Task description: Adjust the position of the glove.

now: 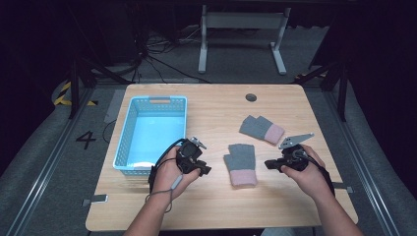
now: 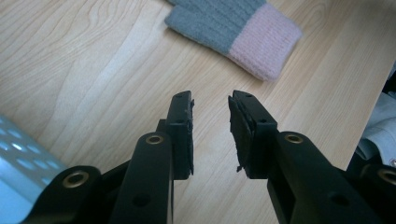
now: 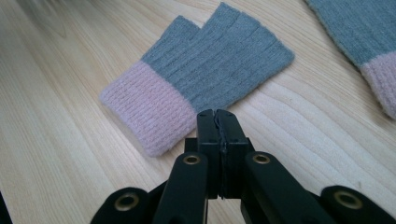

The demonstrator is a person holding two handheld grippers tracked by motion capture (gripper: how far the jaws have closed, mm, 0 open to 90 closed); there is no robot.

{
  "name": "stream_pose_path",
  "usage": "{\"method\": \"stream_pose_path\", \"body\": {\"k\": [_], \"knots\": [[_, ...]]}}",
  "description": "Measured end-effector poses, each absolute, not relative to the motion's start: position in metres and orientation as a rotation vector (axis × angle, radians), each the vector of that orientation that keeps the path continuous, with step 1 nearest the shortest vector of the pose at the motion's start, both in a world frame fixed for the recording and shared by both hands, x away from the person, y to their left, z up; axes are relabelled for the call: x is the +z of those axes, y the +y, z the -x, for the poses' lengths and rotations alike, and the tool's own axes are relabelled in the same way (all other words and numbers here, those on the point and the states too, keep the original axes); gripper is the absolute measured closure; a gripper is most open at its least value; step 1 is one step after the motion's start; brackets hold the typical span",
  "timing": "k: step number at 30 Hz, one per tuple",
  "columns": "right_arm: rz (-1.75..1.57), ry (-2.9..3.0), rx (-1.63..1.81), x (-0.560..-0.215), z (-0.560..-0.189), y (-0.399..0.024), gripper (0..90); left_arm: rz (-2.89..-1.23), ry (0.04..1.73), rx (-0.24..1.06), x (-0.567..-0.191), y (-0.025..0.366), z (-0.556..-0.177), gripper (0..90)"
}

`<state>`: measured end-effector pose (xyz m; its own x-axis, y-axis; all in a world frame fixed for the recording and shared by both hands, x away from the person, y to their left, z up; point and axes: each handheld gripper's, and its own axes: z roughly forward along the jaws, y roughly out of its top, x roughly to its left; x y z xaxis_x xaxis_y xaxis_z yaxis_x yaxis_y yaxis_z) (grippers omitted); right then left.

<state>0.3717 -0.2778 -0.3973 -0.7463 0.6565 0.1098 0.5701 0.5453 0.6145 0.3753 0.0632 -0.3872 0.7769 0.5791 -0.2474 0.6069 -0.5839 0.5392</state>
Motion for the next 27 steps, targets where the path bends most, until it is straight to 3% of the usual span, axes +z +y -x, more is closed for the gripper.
{"method": "stream_pose_path", "body": {"k": [10,18,27], "knots": [[-1.052,2.646,1.011,-0.395,-0.359,-0.275,90.0,-2.340,0.845,-0.073,-0.383,0.056,-0.379,78.0],[-0.974,2.764,1.146,-0.399,-0.353,-0.248,90.0,-2.337,0.809,-0.116,-0.382,0.053,-0.376,77.0],[-0.910,2.797,1.030,-0.417,-0.352,-0.224,90.0,-2.342,0.814,-0.109,-0.383,0.052,-0.375,75.9]]}}
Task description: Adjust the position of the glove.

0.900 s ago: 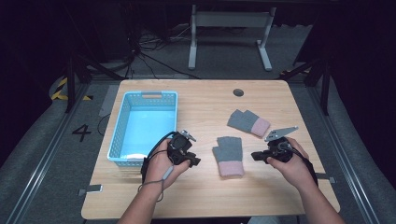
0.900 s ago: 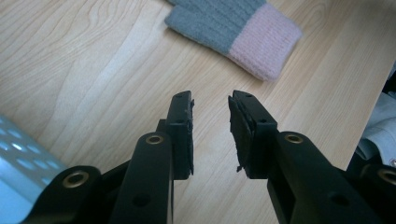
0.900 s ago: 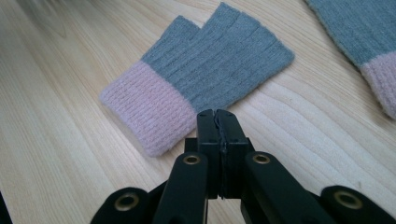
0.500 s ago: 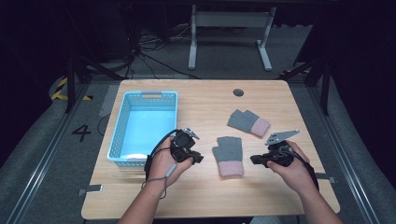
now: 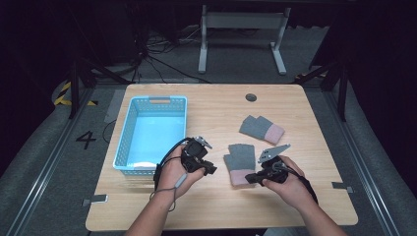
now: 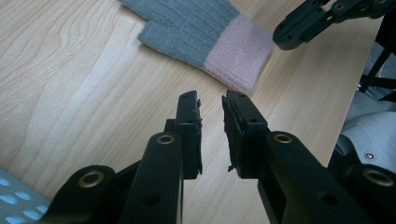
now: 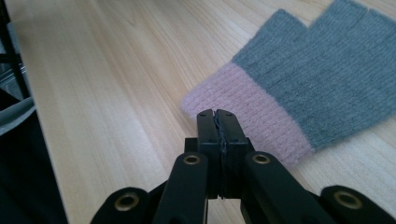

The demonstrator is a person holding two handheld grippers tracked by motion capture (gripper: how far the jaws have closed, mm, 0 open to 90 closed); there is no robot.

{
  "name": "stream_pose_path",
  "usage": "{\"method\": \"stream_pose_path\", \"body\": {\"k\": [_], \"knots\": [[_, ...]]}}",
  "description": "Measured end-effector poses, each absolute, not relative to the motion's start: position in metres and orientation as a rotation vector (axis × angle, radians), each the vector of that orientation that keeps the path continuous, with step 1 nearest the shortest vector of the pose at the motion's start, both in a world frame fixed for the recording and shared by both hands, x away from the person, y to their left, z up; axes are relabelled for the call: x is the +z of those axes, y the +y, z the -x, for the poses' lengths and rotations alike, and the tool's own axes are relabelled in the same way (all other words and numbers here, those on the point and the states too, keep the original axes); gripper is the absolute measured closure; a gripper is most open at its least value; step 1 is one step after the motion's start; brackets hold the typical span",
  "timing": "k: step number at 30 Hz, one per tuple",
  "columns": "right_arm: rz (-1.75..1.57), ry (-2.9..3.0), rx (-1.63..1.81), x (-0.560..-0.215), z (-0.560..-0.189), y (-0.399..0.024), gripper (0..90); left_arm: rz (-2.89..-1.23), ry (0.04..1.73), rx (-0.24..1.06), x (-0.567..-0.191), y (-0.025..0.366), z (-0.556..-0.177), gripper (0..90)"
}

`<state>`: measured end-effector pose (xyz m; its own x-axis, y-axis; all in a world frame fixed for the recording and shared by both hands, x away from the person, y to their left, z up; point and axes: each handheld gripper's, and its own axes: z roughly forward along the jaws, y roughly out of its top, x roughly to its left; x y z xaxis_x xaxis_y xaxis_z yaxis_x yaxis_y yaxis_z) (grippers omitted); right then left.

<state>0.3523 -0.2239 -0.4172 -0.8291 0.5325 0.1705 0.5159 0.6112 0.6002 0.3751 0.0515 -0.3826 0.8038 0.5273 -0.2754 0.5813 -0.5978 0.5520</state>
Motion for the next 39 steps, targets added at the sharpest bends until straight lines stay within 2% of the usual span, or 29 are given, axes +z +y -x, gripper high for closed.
{"method": "stream_pose_path", "body": {"k": [13,39], "knots": [[-0.971,2.765,0.946,-0.436,-0.360,-0.225,90.0,-2.347,0.806,-0.122,-0.386,0.048,-0.376,75.2],[-1.034,2.752,0.907,-0.434,-0.356,-0.242,90.0,-2.355,0.786,-0.123,-0.386,0.039,-0.382,75.5]]}}
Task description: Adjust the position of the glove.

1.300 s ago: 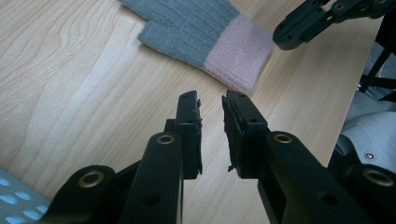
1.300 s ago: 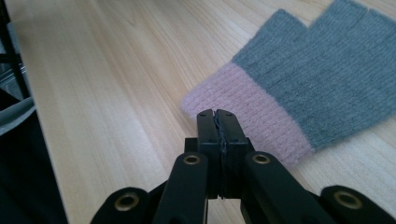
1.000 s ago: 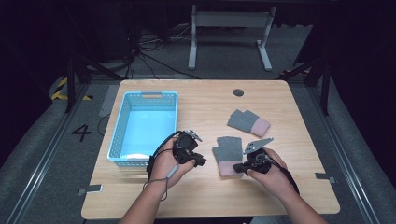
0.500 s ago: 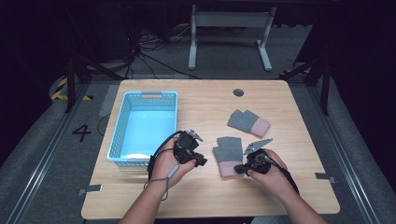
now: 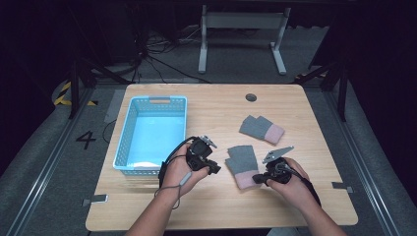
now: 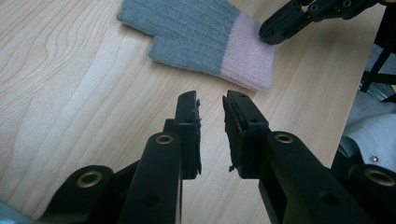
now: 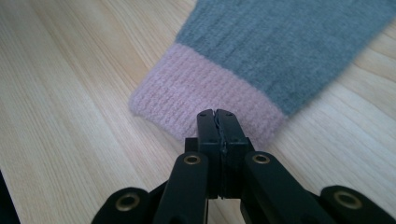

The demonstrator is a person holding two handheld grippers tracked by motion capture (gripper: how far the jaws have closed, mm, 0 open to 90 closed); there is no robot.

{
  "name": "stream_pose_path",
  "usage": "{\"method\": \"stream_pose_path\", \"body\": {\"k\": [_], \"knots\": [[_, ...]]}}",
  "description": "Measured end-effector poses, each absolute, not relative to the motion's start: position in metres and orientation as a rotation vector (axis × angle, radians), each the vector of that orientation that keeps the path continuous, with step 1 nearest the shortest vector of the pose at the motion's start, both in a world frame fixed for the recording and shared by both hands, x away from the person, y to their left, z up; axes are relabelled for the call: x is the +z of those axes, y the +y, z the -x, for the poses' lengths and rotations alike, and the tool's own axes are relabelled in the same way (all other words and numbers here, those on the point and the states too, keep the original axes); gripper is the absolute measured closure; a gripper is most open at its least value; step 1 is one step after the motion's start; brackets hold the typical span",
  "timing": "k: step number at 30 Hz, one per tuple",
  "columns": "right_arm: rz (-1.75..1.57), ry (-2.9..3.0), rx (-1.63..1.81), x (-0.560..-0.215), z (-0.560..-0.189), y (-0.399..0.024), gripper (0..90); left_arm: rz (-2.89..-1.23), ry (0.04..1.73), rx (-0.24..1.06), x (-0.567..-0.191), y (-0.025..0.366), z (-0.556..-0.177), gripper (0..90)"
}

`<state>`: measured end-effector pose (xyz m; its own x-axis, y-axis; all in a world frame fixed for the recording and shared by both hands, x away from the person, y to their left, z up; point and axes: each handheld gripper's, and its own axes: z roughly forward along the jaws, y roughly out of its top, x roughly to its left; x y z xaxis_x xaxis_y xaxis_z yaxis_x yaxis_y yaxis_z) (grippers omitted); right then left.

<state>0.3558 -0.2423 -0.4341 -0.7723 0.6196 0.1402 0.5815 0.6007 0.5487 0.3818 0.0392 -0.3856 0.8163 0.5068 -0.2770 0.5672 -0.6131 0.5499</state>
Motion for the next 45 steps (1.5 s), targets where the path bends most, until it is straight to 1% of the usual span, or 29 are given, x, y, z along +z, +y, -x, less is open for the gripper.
{"method": "stream_pose_path", "body": {"k": [8,14,16,19,20,23,26,35,38,42,45], "knots": [[-1.119,2.713,0.893,-0.433,-0.356,-0.263,90.0,-2.363,0.789,-0.117,-0.386,0.034,-0.387,75.8],[-1.194,2.659,0.870,-0.432,-0.359,-0.279,90.0,-2.366,0.805,-0.102,-0.389,0.032,-0.390,79.1],[-1.202,2.647,0.867,-0.432,-0.361,-0.282,90.0,-2.366,0.812,-0.074,-0.391,0.032,-0.391,81.0],[-1.191,2.645,0.871,-0.430,-0.361,-0.281,90.0,-2.356,0.823,-0.070,-0.393,0.031,-0.392,83.8],[-1.174,2.636,0.898,-0.424,-0.359,-0.281,90.0,-2.354,0.831,-0.059,-0.395,0.029,-0.394,86.9],[-1.168,2.615,0.918,-0.417,-0.358,-0.283,90.0,-2.355,0.819,-0.054,-0.399,0.023,-0.396,89.7],[-1.186,2.591,0.914,-0.412,-0.356,-0.288,90.0,-2.353,0.815,-0.043,-0.402,0.017,-0.401,90.0],[-1.230,2.574,0.911,-0.418,-0.343,-0.295,90.0,-2.353,0.796,-0.029,-0.412,-0.011,-0.418,90.0],[-1.232,2.542,0.939,-0.416,-0.337,-0.296,90.0,-2.360,0.804,0.044,-0.422,-0.031,-0.421,90.0],[-1.242,2.530,0.954,-0.416,-0.332,-0.297,90.0,-2.376,0.819,0.077,-0.430,-0.042,-0.427,90.0],[-1.240,2.535,0.949,-0.418,-0.331,-0.296,90.0,-2.368,0.834,0.062,-0.433,-0.044,-0.429,89.8]]}}
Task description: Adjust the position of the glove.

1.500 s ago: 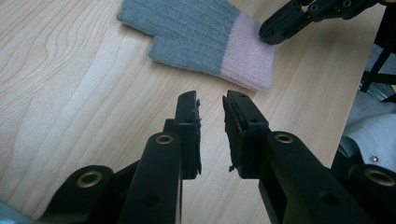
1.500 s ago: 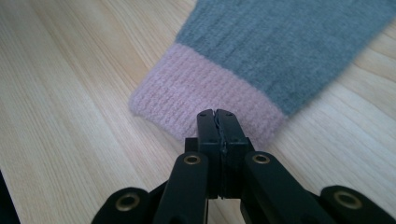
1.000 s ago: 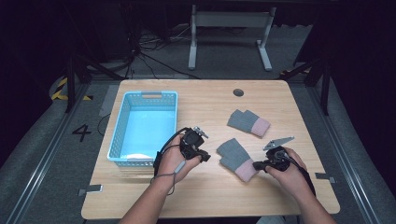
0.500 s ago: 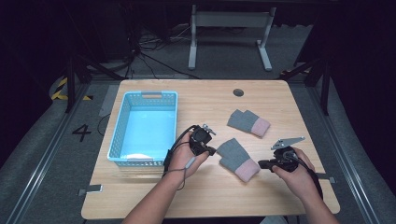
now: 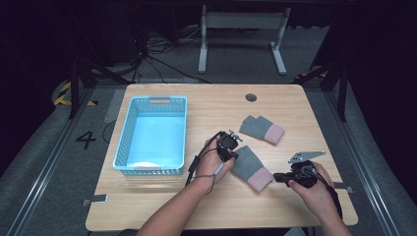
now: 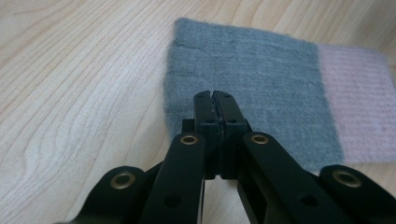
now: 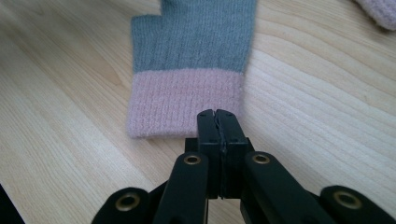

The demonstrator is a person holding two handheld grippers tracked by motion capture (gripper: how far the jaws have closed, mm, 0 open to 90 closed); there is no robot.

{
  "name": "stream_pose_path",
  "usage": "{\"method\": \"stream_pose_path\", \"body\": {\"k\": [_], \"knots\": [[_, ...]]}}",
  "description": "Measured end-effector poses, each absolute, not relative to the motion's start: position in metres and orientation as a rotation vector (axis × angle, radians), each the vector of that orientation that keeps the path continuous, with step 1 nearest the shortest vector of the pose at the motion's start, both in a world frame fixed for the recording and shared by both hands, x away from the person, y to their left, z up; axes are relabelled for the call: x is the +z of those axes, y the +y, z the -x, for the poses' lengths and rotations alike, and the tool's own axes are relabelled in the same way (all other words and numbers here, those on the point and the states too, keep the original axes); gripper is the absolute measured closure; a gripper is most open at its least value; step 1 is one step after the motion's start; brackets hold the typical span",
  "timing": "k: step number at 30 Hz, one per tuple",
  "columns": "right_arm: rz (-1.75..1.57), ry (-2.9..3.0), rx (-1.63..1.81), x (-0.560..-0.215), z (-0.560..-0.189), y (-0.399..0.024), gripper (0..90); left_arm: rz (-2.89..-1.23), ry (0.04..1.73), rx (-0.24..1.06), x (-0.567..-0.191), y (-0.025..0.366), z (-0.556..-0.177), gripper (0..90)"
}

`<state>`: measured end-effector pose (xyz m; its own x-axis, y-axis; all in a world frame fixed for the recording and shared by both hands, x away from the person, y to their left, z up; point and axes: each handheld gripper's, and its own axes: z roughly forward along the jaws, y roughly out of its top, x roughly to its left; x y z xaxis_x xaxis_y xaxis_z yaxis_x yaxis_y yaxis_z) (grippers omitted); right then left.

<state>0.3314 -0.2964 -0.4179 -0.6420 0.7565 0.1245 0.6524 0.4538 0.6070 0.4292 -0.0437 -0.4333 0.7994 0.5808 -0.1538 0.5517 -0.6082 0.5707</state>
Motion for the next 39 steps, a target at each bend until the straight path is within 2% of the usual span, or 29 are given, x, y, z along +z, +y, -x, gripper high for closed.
{"method": "stream_pose_path", "body": {"k": [5,11,18,26,31,39], "knots": [[-1.238,2.537,0.949,-0.418,-0.332,-0.295,90.0,-2.408,0.852,0.128,-0.439,-0.048,-0.429,89.5],[-1.225,2.553,0.946,-0.425,-0.335,-0.284,90.0,-2.412,0.865,0.108,-0.442,-0.046,-0.432,89.7],[-1.246,2.534,0.935,-0.435,-0.341,-0.280,90.0,-2.451,0.840,0.145,-0.441,-0.048,-0.427,89.9],[-1.258,2.548,0.947,-0.439,-0.349,-0.283,90.0,-2.500,0.832,0.068,-0.438,-0.037,-0.416,89.9],[-1.240,2.551,0.927,-0.438,-0.355,-0.283,90.0,-2.513,0.824,-0.032,-0.438,-0.025,-0.397,89.9],[-1.206,2.557,0.922,-0.438,-0.366,-0.278,90.0,-2.540,0.803,-0.086,-0.437,-0.022,-0.380,89.8]]}}
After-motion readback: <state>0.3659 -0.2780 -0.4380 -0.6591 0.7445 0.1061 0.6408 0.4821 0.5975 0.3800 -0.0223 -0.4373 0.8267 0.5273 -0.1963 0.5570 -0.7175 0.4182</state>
